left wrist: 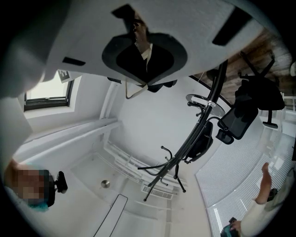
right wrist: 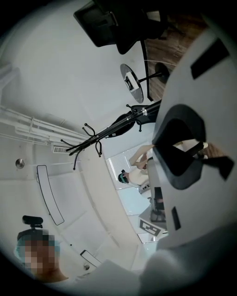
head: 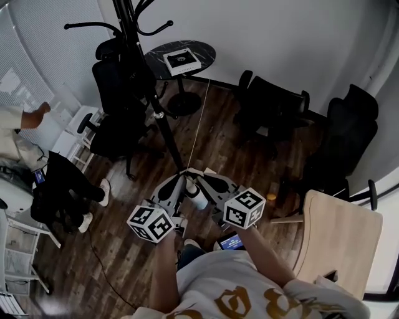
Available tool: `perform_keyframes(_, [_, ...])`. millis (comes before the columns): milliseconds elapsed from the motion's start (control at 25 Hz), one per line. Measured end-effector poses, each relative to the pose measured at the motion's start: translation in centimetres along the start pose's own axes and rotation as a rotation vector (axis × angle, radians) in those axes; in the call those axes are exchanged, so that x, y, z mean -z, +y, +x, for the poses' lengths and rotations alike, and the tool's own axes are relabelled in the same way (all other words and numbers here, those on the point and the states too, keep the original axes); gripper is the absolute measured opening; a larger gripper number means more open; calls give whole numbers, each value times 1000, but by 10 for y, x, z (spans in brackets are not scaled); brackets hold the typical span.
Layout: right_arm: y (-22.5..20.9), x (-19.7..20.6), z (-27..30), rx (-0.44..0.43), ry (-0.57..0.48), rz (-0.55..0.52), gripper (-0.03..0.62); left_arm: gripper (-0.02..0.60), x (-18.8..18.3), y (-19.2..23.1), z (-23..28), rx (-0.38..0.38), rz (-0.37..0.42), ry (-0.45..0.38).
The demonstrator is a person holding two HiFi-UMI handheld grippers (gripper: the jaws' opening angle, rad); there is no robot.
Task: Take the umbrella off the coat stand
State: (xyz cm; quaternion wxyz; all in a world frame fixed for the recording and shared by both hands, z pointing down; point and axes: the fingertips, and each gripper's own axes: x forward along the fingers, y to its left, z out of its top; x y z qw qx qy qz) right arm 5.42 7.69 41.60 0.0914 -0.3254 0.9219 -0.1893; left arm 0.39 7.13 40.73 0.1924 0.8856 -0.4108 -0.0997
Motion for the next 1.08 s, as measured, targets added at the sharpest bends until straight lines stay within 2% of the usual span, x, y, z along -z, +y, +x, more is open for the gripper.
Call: perform_keyframes(1080, [8, 1, -2, -8, -25, 44, 12, 23, 0, -5, -10, -18, 7, 16])
